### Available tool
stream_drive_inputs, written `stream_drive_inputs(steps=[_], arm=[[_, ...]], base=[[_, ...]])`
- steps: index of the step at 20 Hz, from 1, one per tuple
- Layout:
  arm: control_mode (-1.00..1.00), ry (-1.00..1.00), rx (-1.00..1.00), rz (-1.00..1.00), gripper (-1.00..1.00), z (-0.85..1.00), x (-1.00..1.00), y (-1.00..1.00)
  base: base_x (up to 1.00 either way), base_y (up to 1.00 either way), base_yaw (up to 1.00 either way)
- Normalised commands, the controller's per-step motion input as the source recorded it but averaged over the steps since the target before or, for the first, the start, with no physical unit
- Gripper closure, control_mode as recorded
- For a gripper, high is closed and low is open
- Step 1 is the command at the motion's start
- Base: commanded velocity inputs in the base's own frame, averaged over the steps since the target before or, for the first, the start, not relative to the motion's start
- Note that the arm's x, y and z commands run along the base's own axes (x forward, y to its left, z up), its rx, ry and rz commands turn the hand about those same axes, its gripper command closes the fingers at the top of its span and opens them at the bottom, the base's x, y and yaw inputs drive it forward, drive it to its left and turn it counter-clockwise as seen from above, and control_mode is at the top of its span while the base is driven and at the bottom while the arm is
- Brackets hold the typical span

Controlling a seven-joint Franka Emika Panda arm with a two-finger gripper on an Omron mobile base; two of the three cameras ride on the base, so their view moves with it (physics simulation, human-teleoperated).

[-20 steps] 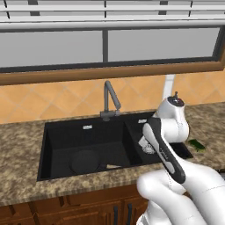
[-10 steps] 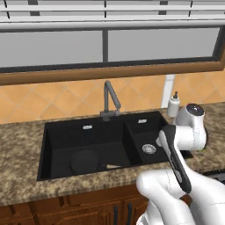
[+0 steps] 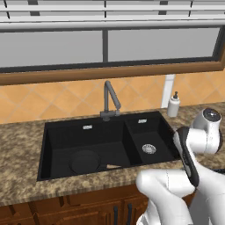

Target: Pick the pan and sponge and place them into the sink. Then turn on the water.

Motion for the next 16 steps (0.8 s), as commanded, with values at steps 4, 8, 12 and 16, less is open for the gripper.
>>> stream_drive_inputs(steps=[4,8,12,16], arm=[[-1.0,0.08,0.09,-0.09,-1.0,0.0,0.31,-1.0],[-1.0,0.11,0.06,-0.08,-1.0,-0.18,0.41,-0.91],[-1.0,0.22,0.0,-0.06,-1.0,-0.55,0.63,-0.67],[-1.0,0.25,0.0,0.0,-1.0,-0.71,0.44,-0.46]], base=[[0.0,0.0,0.0],[0.0,0.0,0.0],[0.0,0.0,0.0],[0.0,0.0,0.0]])
